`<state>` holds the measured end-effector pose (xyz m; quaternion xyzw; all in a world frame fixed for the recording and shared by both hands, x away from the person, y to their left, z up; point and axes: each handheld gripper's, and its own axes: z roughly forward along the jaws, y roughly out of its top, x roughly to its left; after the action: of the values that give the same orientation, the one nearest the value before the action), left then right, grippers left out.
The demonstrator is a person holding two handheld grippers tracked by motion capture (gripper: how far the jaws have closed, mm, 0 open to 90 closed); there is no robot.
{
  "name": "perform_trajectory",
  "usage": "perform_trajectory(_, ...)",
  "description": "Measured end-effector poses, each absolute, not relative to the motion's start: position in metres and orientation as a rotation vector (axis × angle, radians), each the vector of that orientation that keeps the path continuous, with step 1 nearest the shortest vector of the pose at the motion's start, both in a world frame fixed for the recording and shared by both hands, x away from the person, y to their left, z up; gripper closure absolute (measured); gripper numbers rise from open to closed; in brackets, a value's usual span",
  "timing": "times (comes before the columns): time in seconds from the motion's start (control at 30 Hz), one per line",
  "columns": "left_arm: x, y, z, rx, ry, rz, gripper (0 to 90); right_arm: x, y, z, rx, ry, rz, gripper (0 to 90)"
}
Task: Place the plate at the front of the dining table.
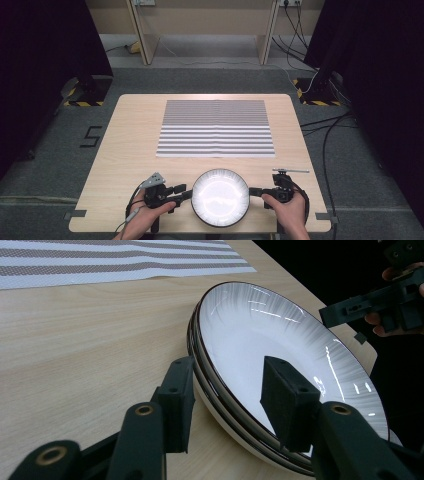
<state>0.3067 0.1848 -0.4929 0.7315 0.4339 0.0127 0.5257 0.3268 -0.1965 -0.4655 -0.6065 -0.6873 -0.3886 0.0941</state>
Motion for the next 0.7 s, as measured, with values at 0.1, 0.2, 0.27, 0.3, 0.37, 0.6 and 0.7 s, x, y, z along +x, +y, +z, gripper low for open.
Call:
perform_trajectory(0.1,0.308,0.182,-0.493,1.756,1.039,0.018,57.5,0.327,-0.194,-0.465,-1.807,-2.059,-1.142,87.6)
perform_trajectory(0.2,0.309,0.179,-0.494,1.768,1.043,0.014,58.3,0.328,-0.193,-0.464,-1.806,-2.072,-1.126,88.5)
perform_trajectory(0.27,0.309,0.178,-0.495,1.774,1.043,0.012,59.1,0.328,-0.192,-0.461,-1.810,-2.101,-1.119,90.0)
perform_trajectory(0.3,0.309,0.177,-0.495,1.775,1.044,0.008,59.4,0.328,-0.191,-0.460,-1.802,-2.107,-1.109,90.0)
perform_trajectory(0.37,0.309,0.177,-0.495,1.776,1.046,0.006,59.5,0.327,-0.189,-0.459,-1.803,-2.130,-1.096,90.0)
perform_trajectory(0.6,0.309,0.176,-0.494,1.775,1.044,0.002,59.5,0.326,-0.185,-0.459,-1.805,-2.148,-1.091,90.0)
perform_trajectory(0.7,0.310,0.177,-0.494,1.777,1.060,0.022,58.0,0.326,-0.179,-0.460,-1.781,-2.151,-1.080,90.0)
